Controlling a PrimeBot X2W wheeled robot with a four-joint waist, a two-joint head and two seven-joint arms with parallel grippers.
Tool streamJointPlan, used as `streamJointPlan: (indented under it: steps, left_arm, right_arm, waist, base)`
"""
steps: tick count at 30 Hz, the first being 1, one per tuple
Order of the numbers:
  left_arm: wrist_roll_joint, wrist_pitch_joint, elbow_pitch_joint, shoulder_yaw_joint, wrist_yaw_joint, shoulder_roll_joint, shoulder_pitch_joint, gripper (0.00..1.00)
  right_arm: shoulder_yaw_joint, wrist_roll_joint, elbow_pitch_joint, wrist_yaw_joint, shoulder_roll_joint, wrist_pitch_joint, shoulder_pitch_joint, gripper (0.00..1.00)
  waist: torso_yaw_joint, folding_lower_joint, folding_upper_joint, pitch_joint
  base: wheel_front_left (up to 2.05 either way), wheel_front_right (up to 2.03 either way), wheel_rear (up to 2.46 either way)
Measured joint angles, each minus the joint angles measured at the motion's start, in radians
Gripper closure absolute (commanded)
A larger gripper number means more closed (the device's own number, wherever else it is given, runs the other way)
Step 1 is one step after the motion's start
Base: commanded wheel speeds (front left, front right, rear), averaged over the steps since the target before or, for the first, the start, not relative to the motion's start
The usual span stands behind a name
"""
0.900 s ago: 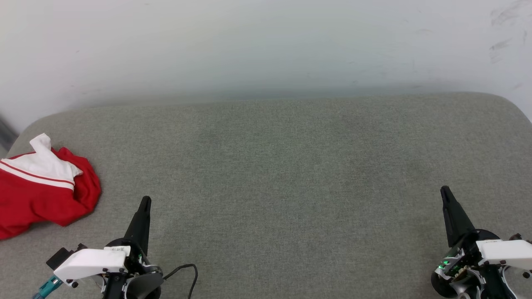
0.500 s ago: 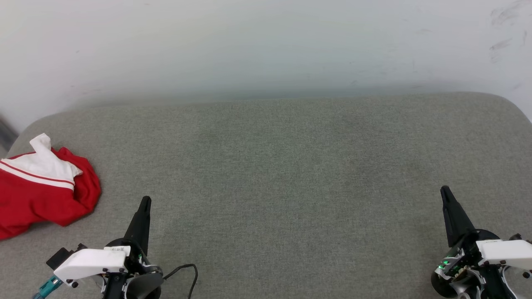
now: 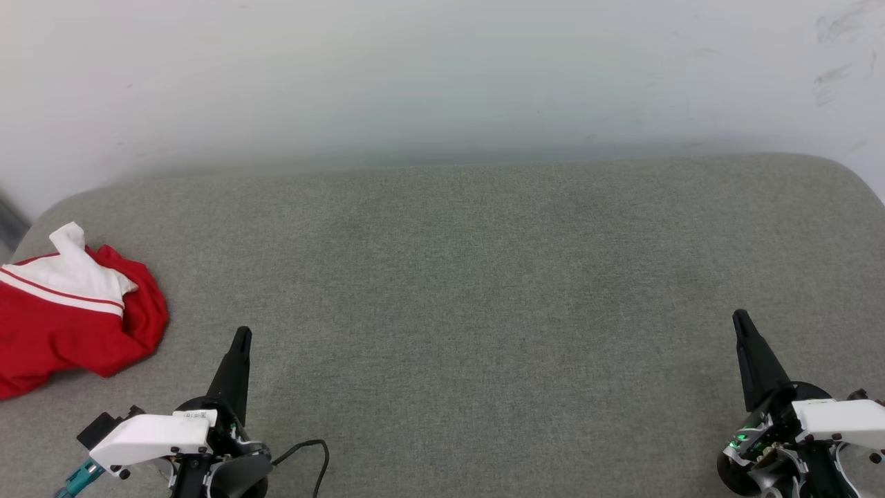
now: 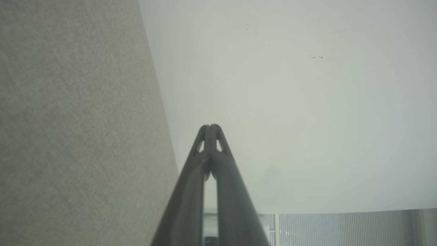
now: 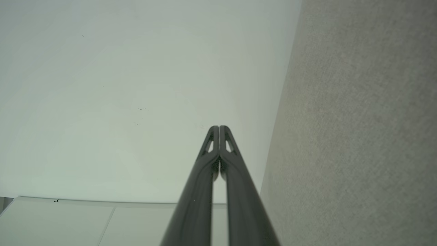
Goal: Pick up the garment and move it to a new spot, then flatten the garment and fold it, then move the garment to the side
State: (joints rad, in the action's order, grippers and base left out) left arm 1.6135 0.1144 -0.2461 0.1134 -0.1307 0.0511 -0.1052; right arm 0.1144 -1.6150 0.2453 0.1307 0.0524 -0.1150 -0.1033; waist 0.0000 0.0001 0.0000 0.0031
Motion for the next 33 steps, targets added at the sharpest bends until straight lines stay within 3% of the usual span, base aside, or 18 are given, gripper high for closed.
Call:
streamJointPlan:
  steps: [11,12,25,33]
  left_arm:
    - [0.0,0.0,0.0,0.0,0.0,0.0,0.0,1.0]
    - [0.0,0.0,0.0,0.0,0.0,0.0,0.0,0.0]
    - [-0.033,-0.043,-0.013,0.004,0.0,-0.007,0.046,0.0]
    - [-0.256,-0.088,0.069,0.023,0.052,-0.006,0.047,0.0]
  right_arm:
    - [0.0,0.0,0.0,0.0,0.0,0.0,0.0,1.0]
    - [0.0,0.0,0.0,0.0,0.0,0.0,0.0,0.0]
    - [0.001,0.061,0.021,0.0,-0.003,0.043,0.047,0.0]
    - [0.015,0.262,-0.038,0.0,-0.003,0.088,0.053,0.0]
  waist:
    - [0.0,0.0,0.0,0.0]
    - [0.0,-0.0001,0.0,0.0]
    - [-0.002,0.0,0.0,0.001]
    - [-0.003,0.0,0.0,0.002]
  base:
    - [0.0,0.0,0.0]
    - [0.0,0.0,0.0]
    - [0.0,0.0,0.0]
    - [0.0,0.0,0.0]
